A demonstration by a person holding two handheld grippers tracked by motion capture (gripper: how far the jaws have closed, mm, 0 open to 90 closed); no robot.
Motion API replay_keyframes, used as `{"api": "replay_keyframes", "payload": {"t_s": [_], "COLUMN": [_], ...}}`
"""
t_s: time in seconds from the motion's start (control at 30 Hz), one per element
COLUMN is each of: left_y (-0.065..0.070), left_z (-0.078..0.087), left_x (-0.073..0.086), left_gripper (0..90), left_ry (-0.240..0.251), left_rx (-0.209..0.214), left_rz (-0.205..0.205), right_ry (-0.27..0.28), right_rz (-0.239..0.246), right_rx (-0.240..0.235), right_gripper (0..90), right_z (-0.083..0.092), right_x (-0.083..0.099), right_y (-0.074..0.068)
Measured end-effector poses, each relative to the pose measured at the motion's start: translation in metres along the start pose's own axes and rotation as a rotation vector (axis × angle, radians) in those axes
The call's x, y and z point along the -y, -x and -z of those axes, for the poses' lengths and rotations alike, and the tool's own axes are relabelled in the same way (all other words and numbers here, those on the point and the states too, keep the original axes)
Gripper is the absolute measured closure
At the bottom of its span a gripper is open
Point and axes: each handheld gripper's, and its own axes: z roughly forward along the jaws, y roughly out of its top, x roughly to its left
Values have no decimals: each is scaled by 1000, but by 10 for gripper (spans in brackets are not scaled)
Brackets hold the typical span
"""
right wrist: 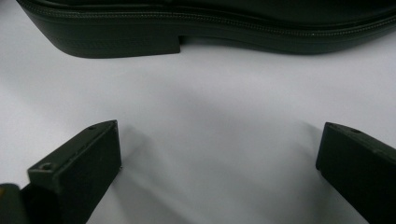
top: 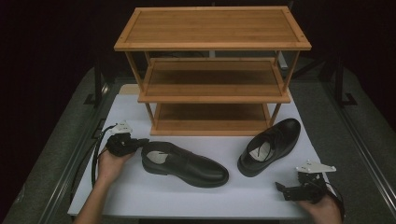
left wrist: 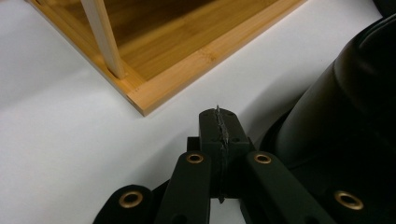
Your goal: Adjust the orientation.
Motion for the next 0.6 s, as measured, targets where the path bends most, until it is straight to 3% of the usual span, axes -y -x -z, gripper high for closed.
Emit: {"api": "replay_keyframes", "payload": {"t_s": [0.1, 0.2, 0.6], "left_y": [-1, 2, 2], "left_z": [-3, -14, -14], "left_x": [1, 3, 6], "left_gripper": [900, 900, 900], "left_ry": [-1, -41, -69], "left_rx": [15, 54, 78], "left_rz": [8, -3, -6], "right_ry": [0, -1, 0], "right_rz": [0, 0, 0], "right_rx": [0, 1, 0], "right_gripper": [0, 0, 0], "right_z": [0, 0, 0], "right_x": [0, 0, 0], "right_y": [0, 0, 0]}}
